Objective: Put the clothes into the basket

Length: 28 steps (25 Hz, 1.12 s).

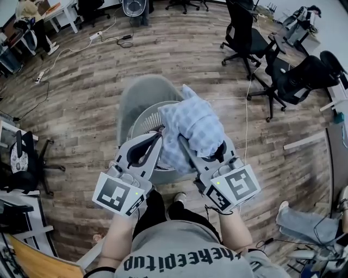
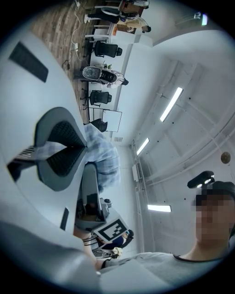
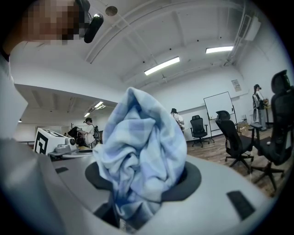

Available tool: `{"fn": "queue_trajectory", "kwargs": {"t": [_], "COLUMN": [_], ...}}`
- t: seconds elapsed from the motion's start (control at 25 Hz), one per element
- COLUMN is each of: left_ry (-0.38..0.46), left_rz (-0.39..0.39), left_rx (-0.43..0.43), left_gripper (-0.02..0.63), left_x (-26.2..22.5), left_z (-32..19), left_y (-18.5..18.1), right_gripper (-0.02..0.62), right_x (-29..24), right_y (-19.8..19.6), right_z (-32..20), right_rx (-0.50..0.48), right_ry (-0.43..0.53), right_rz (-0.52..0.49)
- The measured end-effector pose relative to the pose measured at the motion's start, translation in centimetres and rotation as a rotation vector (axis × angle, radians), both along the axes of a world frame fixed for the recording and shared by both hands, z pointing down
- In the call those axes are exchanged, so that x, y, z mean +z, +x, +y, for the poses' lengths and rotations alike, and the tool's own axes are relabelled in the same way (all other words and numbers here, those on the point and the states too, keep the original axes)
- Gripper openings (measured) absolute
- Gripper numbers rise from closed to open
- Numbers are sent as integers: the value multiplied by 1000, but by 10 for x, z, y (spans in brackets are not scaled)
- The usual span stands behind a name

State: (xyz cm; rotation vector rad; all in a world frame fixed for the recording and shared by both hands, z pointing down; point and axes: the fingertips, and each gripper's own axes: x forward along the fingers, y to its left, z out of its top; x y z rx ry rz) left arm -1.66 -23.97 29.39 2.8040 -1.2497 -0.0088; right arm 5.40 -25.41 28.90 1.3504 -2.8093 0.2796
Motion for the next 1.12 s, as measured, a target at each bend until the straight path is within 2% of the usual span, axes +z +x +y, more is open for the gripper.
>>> {"fn": "queue_trajectory", "kwargs": {"t": [0.52, 1.12], "left_ry": [-30, -147], "left_rz": [8, 16], "left_rx": [89, 203], "left_gripper": [14, 14], "left_x": [9, 63], "left_z": [-47, -83], "left_y": [-46, -60], "right_gripper": [249, 253], "right_x": [14, 82], "right_y": [-46, -58], "right_z": [-41, -66], "right_rx": [81, 191], "right_ry": [-33, -184], "right_rz": [28, 70]}}
